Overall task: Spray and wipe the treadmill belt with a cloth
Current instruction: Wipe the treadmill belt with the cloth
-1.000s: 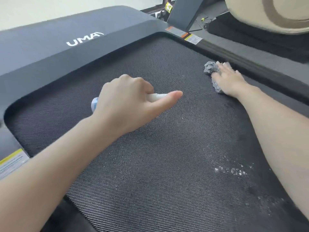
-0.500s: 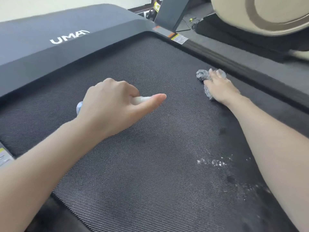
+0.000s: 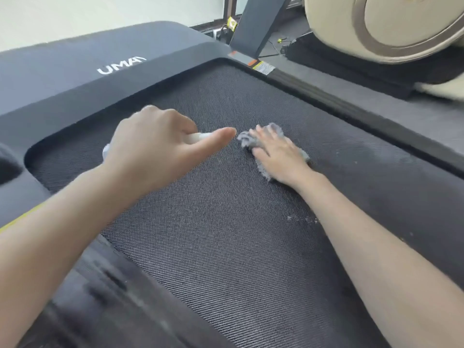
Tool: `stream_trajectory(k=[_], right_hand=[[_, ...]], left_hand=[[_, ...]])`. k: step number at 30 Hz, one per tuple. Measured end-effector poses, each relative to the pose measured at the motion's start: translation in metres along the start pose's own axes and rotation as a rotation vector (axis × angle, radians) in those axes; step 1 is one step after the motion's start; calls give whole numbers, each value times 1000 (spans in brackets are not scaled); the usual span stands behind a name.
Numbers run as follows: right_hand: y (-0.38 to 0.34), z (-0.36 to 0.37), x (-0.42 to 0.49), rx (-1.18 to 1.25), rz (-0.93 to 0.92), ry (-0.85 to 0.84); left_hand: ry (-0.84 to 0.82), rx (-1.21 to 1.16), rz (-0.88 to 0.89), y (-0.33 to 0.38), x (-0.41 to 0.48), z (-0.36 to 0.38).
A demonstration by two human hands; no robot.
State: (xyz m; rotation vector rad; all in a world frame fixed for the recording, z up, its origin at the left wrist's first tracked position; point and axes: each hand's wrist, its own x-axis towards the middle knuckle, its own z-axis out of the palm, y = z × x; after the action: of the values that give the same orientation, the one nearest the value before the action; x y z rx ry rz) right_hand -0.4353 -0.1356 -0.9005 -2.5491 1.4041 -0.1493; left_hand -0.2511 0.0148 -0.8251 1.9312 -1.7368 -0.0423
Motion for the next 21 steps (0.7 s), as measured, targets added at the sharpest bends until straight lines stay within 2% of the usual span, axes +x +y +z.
stream_trajectory(k=[10, 21], right_hand=[[-91, 37, -78, 8, -505, -64], [-82, 46, -144, -3, -859, -74]], left_hand=[[40, 32, 5, 1, -14, -20], [5, 50, -25, 5, -17, -13]])
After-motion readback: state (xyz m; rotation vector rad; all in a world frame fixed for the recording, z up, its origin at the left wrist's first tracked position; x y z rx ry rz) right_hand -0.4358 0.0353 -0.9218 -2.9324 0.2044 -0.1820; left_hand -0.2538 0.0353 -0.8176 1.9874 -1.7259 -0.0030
